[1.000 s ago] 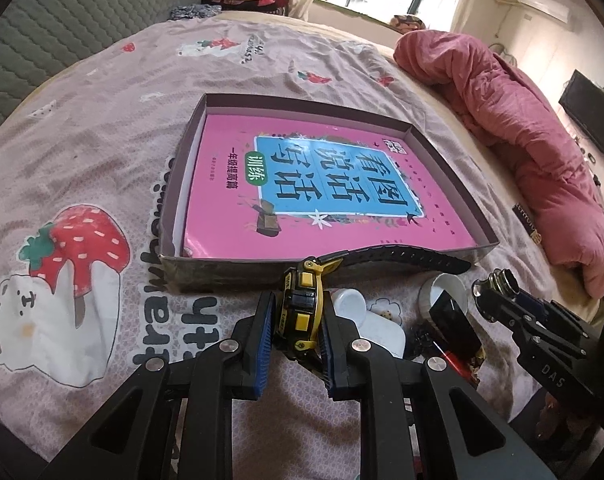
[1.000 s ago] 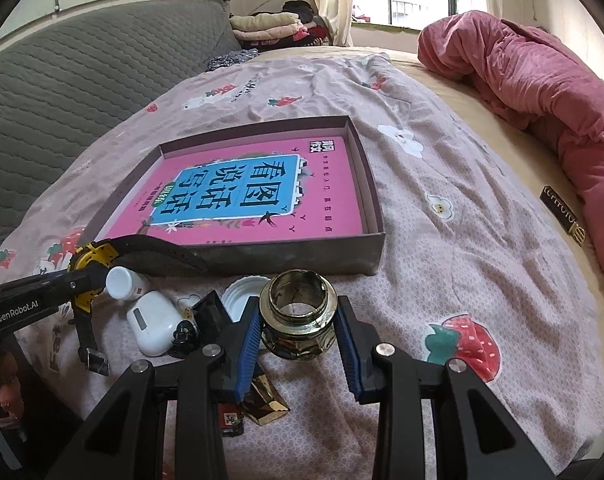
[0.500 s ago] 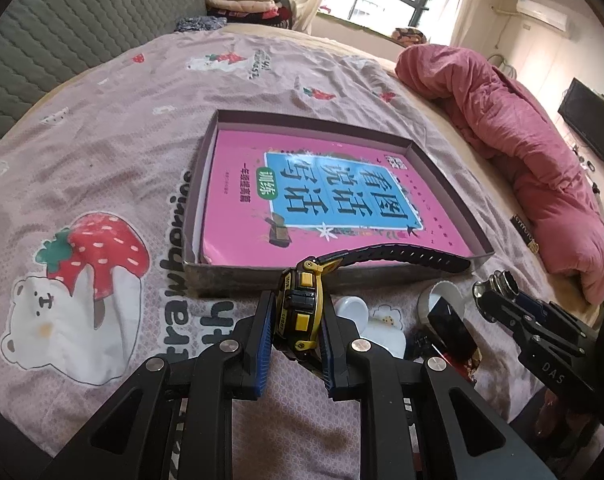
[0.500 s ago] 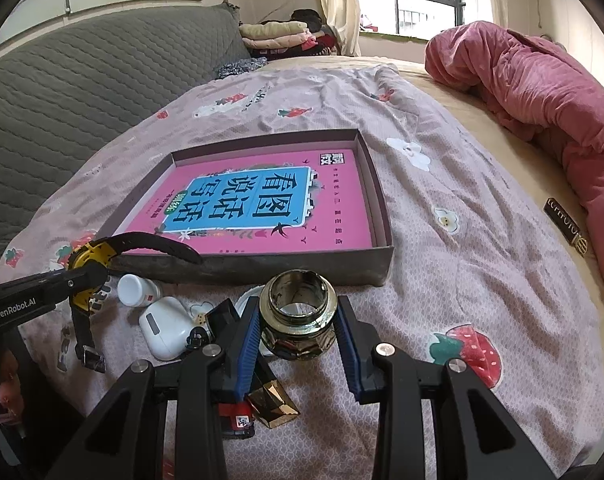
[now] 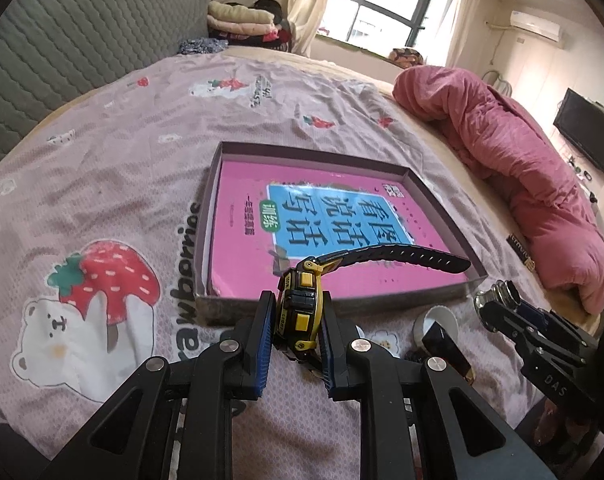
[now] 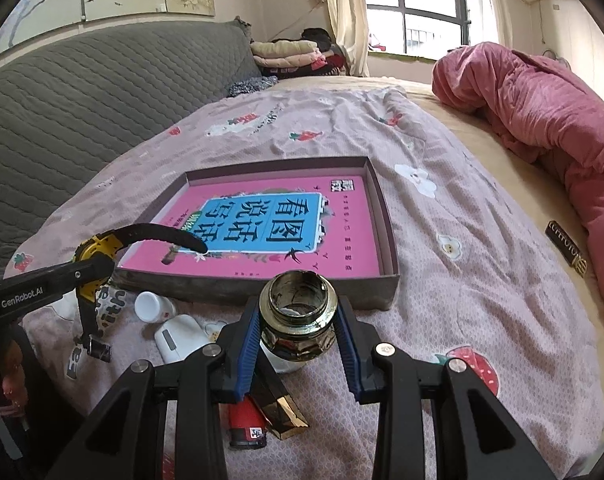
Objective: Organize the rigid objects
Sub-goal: 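Lift the yellow watch with the left tool while the right tool lifts the brass cup over the tray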
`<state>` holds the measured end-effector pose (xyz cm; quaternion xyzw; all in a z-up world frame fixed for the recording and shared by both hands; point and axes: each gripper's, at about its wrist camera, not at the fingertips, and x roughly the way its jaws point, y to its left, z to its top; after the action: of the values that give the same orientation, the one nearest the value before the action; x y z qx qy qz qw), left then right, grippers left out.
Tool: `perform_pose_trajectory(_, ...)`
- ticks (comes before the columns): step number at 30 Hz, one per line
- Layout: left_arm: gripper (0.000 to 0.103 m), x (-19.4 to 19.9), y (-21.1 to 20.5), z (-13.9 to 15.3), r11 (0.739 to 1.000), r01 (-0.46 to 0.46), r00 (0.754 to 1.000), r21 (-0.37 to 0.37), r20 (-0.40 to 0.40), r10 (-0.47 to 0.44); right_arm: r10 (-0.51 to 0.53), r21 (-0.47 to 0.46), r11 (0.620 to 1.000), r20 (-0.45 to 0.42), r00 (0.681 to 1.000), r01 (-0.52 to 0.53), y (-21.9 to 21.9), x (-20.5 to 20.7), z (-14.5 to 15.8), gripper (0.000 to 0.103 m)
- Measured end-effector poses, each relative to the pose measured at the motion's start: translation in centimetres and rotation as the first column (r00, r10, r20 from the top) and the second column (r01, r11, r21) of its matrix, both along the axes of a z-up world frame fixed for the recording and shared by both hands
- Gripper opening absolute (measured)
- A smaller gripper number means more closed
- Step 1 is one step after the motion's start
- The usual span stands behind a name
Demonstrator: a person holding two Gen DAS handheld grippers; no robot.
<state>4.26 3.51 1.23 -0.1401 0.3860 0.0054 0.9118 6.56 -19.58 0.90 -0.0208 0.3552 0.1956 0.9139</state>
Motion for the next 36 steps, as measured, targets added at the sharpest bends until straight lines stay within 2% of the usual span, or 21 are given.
perform_pose_trajectory(10, 0.021, 0.9, 1.0, 0.2, 0.999, -0.033, 0.999, -0.013, 0.014, 0.034, 0.008, -0.007, 1.000, 0.031, 1.000, -0.008, 0.2, 0.3, 0.5, 0.037)
perform_pose_trajectory(21, 0.021, 2.3, 1.0, 0.4, 0.999, -0.038, 0.999, 0.005, 0.037, 0.038, 0.015, -0.021, 1.000, 0.070, 0.997, -0.014, 0.5, 1.7, 1.1, 0.036)
perform_pose_trajectory(36, 0.021, 4.7, 1.8, 0.1, 0.998, -0.057, 0.998, 0.008, 0.037, 0.057, -0.009, -0.015, 1.000, 0.075, 0.997, 0.010, 0.1, 4.2, 1.3, 0.037)
